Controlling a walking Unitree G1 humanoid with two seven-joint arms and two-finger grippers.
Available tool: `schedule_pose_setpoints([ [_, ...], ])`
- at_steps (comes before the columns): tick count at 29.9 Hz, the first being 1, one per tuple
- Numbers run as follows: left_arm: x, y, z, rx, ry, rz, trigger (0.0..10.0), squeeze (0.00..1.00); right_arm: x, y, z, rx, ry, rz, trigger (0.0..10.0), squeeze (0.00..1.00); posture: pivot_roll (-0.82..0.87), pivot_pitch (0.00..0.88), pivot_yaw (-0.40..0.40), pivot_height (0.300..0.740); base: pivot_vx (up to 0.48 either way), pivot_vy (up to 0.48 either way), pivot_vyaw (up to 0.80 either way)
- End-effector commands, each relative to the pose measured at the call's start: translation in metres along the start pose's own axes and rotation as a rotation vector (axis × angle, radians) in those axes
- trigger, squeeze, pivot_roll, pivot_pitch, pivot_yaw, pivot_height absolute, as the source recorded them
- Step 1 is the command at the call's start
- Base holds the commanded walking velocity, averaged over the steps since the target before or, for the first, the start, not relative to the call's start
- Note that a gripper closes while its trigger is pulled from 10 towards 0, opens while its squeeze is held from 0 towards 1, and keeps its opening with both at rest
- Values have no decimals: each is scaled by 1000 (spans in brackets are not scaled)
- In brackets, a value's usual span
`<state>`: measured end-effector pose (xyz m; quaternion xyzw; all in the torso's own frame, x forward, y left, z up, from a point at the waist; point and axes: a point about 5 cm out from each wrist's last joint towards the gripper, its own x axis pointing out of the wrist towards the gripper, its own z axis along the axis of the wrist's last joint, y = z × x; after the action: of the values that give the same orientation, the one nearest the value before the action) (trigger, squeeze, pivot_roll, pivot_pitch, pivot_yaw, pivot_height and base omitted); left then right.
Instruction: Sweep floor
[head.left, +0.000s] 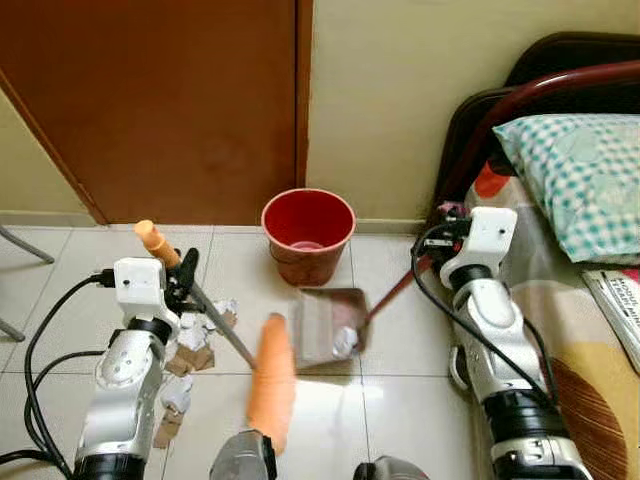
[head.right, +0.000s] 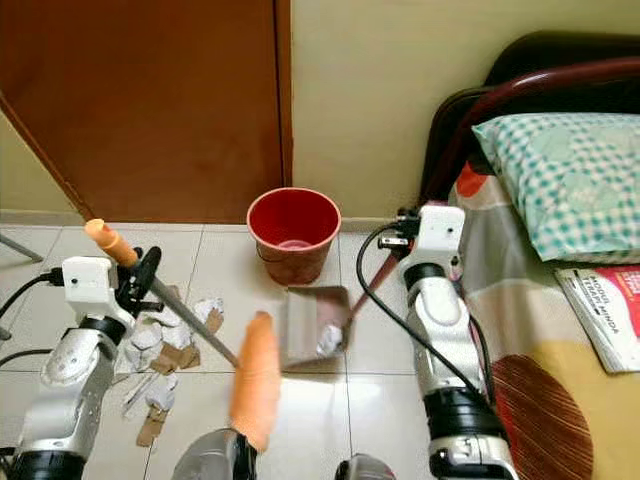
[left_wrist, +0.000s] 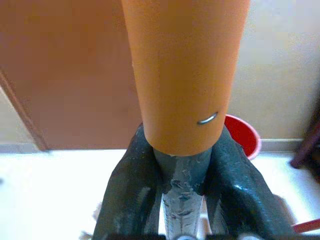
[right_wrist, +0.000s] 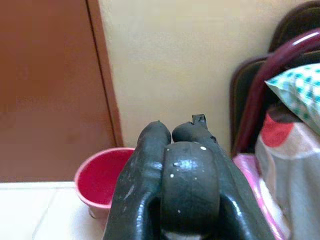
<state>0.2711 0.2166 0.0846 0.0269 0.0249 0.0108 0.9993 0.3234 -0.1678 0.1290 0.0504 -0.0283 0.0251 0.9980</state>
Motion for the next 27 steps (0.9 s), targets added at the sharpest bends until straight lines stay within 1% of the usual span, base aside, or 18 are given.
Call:
schedule_pose_setpoints([
  [1, -4, 17, -4, 102, 28, 72, 10000, 0, 5, 5, 18, 26, -50, 54, 10000, 0, 36, 62, 0, 740, 0, 0, 0],
  [5, -6, 15, -8, 106, 32, 76, 10000, 0, 9, 12, 35, 54, -72, 132, 10000, 0, 34, 64, -1, 740, 0, 0, 0],
  [10, -4, 11, -9, 104, 27, 84, 10000, 0, 11, 26, 53, 98, -94, 235, 10000, 0, 30, 64, -4, 740, 0, 0, 0],
  [12, -3, 9, -9, 99, 25, 83, 10000, 0, 14, 31, 60, 117, -110, 260, 10000, 0, 28, 64, -4, 740, 0, 0, 0],
  [13, -1, 6, -9, 89, 25, 77, 10000, 0, 19, 35, 71, 123, -134, 283, 10000, 0, 26, 63, -5, 740, 0, 0, 0],
  [15, 0, 4, -9, 85, 24, 74, 10000, 0, 21, 37, 75, 124, -142, 287, 10000, 0, 26, 63, -6, 740, 0, 0, 0],
  [17, 1, 1, -10, 79, 24, 65, 10000, 0, 26, 39, 83, 135, -164, 294, 10000, 0, 26, 61, -6, 740, 0, 0, 0],
  [18, 1, -2, -10, 72, 23, 58, 10000, 0, 31, 43, 94, 139, -196, 304, 10000, 0, 27, 61, -7, 740, 0, 0, 0],
  [22, 3, -7, -10, 61, 19, 44, 10000, 0, 40, 50, 118, 152, -262, 326, 10000, 0, 28, 60, -12, 740, 0, 0, 0],
  [24, 3, -10, -11, 53, 19, 39, 10000, 0, 45, 54, 135, 159, -314, 334, 10000, 0, 28, 62, -15, 740, 0, 0, 0],
  [26, 4, -13, -11, 43, 20, 31, 10000, 0, 50, 57, 154, 138, -388, 334, 10000, 0, 29, 63, -18, 740, 0, 0, 0],
  [27, 4, -14, -11, 42, 20, 30, 10000, 0, 51, 57, 156, 133, -396, 333, 10000, 0, 29, 63, -18, 740, 0, 0, 0],
])
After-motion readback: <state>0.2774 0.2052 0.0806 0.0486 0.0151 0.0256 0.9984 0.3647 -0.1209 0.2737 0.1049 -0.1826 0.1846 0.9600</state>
